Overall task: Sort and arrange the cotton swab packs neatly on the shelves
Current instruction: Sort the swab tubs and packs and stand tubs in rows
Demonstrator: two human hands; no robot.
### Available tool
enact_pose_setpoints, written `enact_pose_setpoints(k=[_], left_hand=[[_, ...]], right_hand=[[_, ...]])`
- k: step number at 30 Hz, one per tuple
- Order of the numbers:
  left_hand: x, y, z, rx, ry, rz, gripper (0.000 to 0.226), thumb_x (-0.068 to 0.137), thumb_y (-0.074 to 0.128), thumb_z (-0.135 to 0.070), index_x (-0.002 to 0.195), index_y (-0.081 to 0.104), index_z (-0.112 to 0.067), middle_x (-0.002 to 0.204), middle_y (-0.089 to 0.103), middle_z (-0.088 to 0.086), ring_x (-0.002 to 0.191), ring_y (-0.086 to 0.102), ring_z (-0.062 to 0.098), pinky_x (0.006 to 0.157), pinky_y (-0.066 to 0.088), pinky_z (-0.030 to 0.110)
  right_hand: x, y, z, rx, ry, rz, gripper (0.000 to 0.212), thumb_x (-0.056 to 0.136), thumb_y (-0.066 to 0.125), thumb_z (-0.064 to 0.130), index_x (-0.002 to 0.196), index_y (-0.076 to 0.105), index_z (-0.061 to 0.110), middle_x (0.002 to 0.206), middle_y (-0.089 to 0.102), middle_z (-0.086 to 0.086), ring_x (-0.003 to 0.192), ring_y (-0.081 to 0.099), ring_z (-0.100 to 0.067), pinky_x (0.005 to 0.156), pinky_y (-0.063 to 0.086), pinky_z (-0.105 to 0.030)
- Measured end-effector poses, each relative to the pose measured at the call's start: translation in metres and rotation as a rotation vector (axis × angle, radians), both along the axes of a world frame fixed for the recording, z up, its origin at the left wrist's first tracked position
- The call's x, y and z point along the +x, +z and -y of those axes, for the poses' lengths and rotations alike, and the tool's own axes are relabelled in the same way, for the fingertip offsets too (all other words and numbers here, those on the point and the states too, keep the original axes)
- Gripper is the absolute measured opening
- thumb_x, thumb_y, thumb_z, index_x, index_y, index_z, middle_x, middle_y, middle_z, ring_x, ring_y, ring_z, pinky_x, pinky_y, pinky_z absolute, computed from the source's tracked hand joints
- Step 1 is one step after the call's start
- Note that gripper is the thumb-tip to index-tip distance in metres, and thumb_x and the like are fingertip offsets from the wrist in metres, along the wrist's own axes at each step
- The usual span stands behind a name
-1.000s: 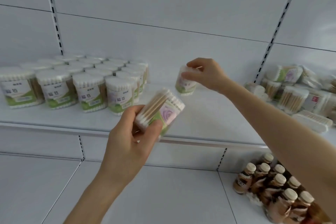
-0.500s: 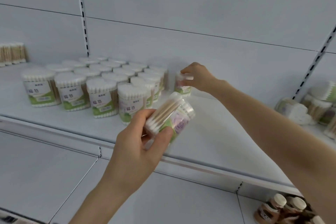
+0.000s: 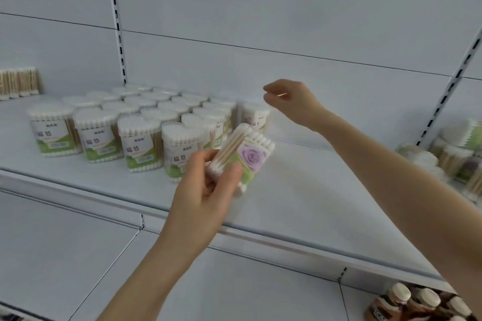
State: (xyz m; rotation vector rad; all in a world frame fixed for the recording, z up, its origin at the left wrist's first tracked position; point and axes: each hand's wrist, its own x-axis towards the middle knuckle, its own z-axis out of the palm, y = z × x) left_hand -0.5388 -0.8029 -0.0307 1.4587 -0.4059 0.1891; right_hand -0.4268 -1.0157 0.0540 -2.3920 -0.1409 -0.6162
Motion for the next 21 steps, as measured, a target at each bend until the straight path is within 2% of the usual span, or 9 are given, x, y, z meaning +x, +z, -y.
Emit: enact_pose_setpoints(k=[3,5,7,9,13,14,16,18,21], left_hand=[[0.006,0.006,0.009,-0.161,-0.086,-0.17,0.028,0.078,0.069,-0.038,0.098,0.06,-0.02,0.092,0.07,-0.002,0.093,0.067,0.014,0.081,0.055,0.03],[0.009,0.012,0.017,-0.286,-0.168,-0.256,0.017,0.087,0.057,-0.026,0.098,0.06,-0.013,0.095,0.07,0.002,0.092,0.068,0.017,0.079,0.057,0.03],[0.011,0.018,0.023,-0.381,-0.236,-0.315,0.017,0.093,0.049,-0.02,0.098,0.061,-0.009,0.088,0.073,0.001,0.085,0.07,0.016,0.077,0.057,0.031],[0.012,0.021,0.028,-0.391,-0.276,-0.315,0.02,0.096,0.046,-0.019,0.1,0.062,-0.008,0.081,0.073,-0.001,0.081,0.07,0.015,0.077,0.057,0.032],[0.013,0.022,0.033,-0.328,-0.301,-0.302,0.021,0.097,0.043,-0.022,0.1,0.062,-0.013,0.085,0.073,-0.003,0.086,0.07,0.015,0.081,0.056,0.032],[0.014,0.021,0.033,-0.281,-0.287,-0.281,0.02,0.097,0.044,-0.026,0.1,0.061,-0.016,0.091,0.073,-0.001,0.091,0.069,0.016,0.084,0.055,0.033],[0.015,0.016,0.031,-0.037,-0.178,-0.167,0.031,0.092,0.046,-0.039,0.113,0.056,-0.018,0.111,0.066,0.001,0.102,0.063,0.015,0.092,0.05,0.032],[0.017,0.007,0.026,0.309,-0.027,0.026,0.053,0.089,0.047,-0.043,0.134,0.044,-0.015,0.124,0.055,-0.001,0.112,0.054,0.013,0.096,0.041,0.026],[0.018,-0.007,0.019,0.848,0.068,0.328,0.048,0.094,0.044,-0.045,0.133,0.048,-0.018,0.129,0.053,0.0,0.119,0.048,0.016,0.096,0.037,0.027]], right_hand=[[-0.041,0.014,-0.002,0.221,0.137,-0.114,0.017,0.093,0.054,0.024,0.097,0.064,0.011,0.092,0.066,-0.002,0.081,0.067,-0.014,0.08,0.054,-0.031],[-0.066,0.019,-0.003,0.245,0.212,-0.197,0.021,0.093,0.052,0.033,0.095,0.065,0.015,0.092,0.068,-0.003,0.08,0.068,-0.012,0.077,0.055,-0.028],[-0.088,0.021,-0.006,0.212,0.251,-0.265,0.031,0.087,0.052,0.043,0.097,0.066,0.017,0.091,0.069,0.001,0.082,0.067,-0.01,0.076,0.056,-0.026],[-0.103,0.02,-0.011,0.168,0.263,-0.301,0.039,0.078,0.055,0.047,0.096,0.067,0.015,0.086,0.07,0.005,0.083,0.066,-0.009,0.077,0.056,-0.026],[-0.111,0.016,-0.017,0.129,0.223,-0.248,0.021,0.079,0.068,0.031,0.09,0.067,0.014,0.085,0.069,0.003,0.083,0.065,-0.01,0.079,0.055,-0.029],[-0.111,0.016,-0.016,0.136,0.214,-0.244,0.019,0.079,0.069,0.027,0.09,0.067,0.012,0.086,0.069,0.001,0.083,0.065,-0.01,0.08,0.056,-0.029],[-0.109,0.018,-0.012,0.145,0.192,-0.23,0.017,0.078,0.071,0.023,0.09,0.068,0.011,0.087,0.07,-0.003,0.083,0.066,-0.012,0.083,0.056,-0.03],[-0.101,0.021,-0.007,0.15,0.136,-0.171,0.015,0.078,0.072,0.021,0.089,0.069,0.012,0.092,0.071,-0.008,0.085,0.065,-0.013,0.085,0.055,-0.033],[-0.078,0.02,-0.002,0.109,0.016,-0.07,0.021,0.077,0.074,0.023,0.094,0.07,0.011,0.097,0.07,-0.008,0.086,0.064,-0.014,0.088,0.052,-0.035]])
